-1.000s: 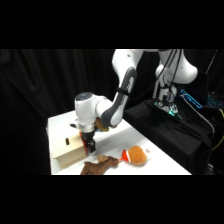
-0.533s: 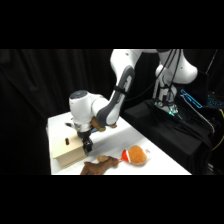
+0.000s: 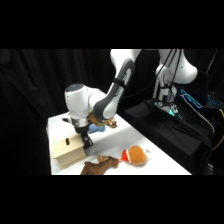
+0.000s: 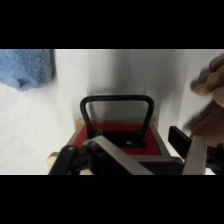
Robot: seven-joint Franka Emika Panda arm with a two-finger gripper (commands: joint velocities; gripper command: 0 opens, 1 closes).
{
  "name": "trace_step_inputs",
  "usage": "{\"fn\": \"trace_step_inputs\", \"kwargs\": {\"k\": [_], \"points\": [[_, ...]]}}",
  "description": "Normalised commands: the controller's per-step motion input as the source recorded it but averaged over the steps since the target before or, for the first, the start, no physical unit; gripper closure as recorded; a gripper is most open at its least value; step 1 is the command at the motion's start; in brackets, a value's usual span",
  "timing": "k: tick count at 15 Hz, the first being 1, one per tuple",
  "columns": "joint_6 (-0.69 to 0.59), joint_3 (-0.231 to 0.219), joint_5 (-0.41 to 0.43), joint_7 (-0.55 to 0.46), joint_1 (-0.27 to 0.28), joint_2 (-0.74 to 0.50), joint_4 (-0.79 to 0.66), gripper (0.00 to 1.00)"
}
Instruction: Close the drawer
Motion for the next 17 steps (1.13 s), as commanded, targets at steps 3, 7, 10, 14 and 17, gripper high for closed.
{"fn": "trace_step_inputs", "kwargs": {"k": [3,7,10,14,17], "points": [[-0.39,0.134,0.162,-0.24,-0.111,-0.33,-0.06,0.00],[-0.49,0.140,0.223,-0.24,-0.116,-0.35,-0.03,0.00],[-0.47,0.072,0.154,-0.16,-0.071,-0.28,0.05,0.00],[-0.34,0.025,0.093,-0.08,-0.040,-0.20,0.09,0.00],[-0.23,0.022,0.091,-0.09,-0.033,-0.18,0.07,0.00]]}}
